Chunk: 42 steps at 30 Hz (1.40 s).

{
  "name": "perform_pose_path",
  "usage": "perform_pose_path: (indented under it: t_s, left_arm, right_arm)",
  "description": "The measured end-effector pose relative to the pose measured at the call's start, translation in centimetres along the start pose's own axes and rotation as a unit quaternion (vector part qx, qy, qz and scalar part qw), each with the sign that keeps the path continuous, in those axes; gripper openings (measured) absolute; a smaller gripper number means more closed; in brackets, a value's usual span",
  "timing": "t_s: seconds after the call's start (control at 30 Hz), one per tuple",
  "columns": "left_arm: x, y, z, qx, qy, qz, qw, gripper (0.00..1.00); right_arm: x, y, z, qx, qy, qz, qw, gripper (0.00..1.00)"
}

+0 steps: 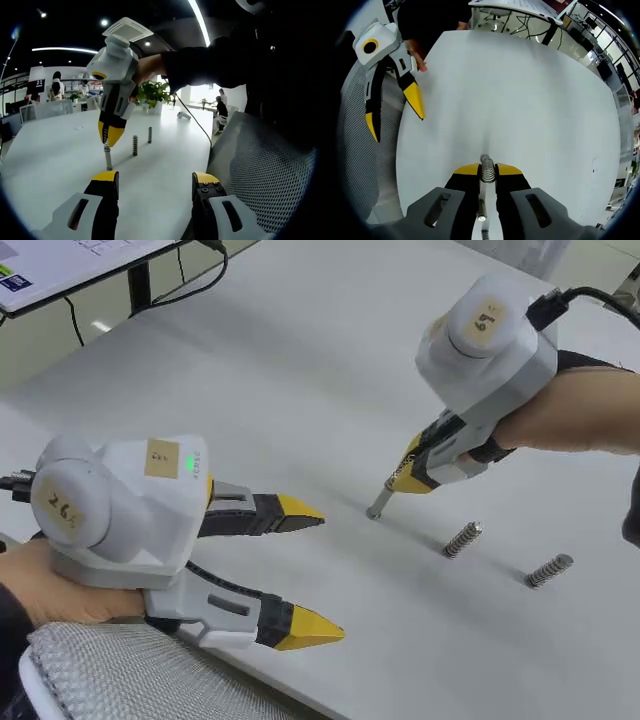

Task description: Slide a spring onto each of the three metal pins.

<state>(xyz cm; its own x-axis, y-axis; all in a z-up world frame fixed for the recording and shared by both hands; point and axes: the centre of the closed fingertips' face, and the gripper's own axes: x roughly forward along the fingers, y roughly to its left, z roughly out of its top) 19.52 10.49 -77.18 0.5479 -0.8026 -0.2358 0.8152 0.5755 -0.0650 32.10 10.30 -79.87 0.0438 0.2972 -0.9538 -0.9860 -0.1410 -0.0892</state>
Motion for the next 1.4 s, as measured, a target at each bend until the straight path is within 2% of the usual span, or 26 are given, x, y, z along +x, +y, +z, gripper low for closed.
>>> perform_pose_path:
  t_s: [0.73, 1.27, 1.4]
  left_arm:
    - [-0.1, 0.2, -0.2, 0.000, -0.002, 0.005, 1.0000, 0.53]
    - [-0.1, 0.3, -0.2, 0.000, 0.000, 0.006, 1.0000, 0.53]
    - [0.0, 0.3, -0.2, -0.001, 0.000, 0.006, 1.0000, 0.53]
  right_arm:
    - [3.8, 0.4, -1.0, -0.001, 0.037, 0.015, 0.9992, 0.09]
    - [4.5, 1.0, -1.5, 0.005, 0.039, 0.022, 0.9990, 0.10]
    - [4.7, 1.1, -1.6, 0.006, 0.033, 0.026, 0.9991, 0.15]
